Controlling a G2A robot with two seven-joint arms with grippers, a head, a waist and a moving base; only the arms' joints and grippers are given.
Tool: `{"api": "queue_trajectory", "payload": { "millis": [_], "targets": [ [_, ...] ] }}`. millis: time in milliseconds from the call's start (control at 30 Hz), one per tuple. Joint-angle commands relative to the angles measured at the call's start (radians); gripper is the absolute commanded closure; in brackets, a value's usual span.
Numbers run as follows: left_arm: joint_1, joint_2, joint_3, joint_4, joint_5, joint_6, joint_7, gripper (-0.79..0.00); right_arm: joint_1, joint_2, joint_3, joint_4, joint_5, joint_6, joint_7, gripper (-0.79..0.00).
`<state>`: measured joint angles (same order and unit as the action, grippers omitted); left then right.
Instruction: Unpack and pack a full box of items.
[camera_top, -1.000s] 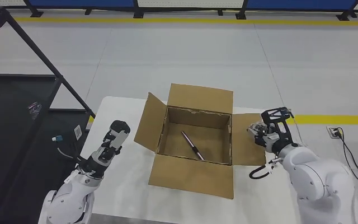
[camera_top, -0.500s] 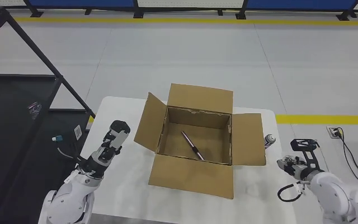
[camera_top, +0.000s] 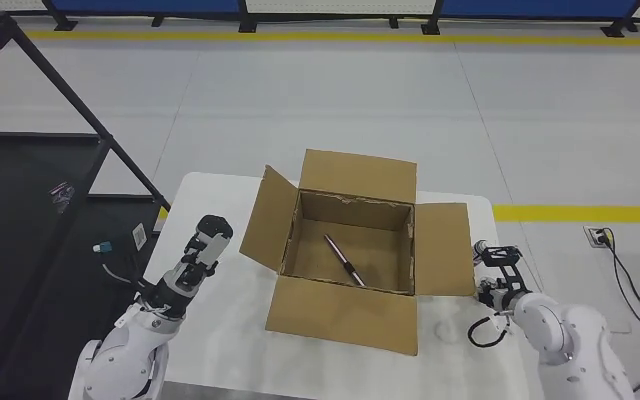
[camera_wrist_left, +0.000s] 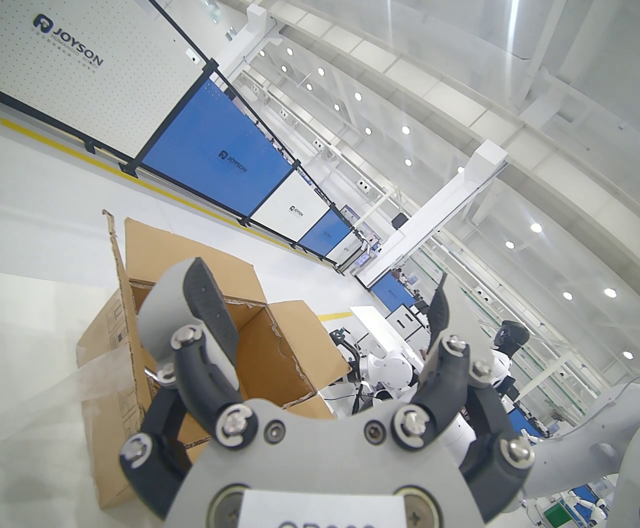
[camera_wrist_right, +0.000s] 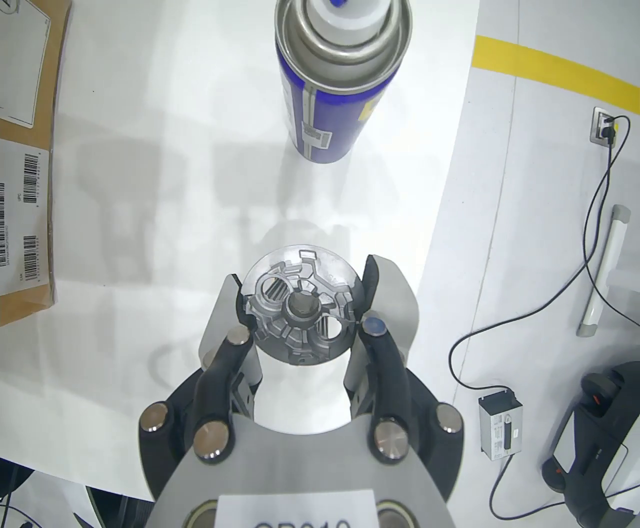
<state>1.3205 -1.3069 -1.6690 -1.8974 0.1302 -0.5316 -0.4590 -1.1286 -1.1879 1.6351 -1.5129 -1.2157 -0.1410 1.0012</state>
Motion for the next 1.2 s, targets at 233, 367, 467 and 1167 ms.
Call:
{"api": "queue_trajectory", "payload": {
  "millis": [233, 367, 467, 1167],
  "targets": [
    [0.0, 0.0, 0.0, 0.0, 0.0, 0.0, 0.0, -0.785, 0.013, 0.003, -0.031, 0.022, 0.012, 0.0, 0.008, -0.332],
    [0.0, 0.0, 0.0, 0.0, 0.0, 0.0, 0.0, -0.785, 0.014, 0.005, -0.037, 0.028, 0.016, 0.003, 0.008, -0.363],
    [0.0, 0.0, 0.0, 0.0, 0.0, 0.0, 0.0, -0.785, 0.011, 0.007, -0.033, 0.022, 0.021, 0.007, 0.011, -0.523],
    [0.0, 0.0, 0.0, 0.0, 0.0, 0.0, 0.0, -0.785, -0.045, 0.019, 0.14, -0.402, 0.117, 0.258, -0.152, -0.785]
  ]
}}
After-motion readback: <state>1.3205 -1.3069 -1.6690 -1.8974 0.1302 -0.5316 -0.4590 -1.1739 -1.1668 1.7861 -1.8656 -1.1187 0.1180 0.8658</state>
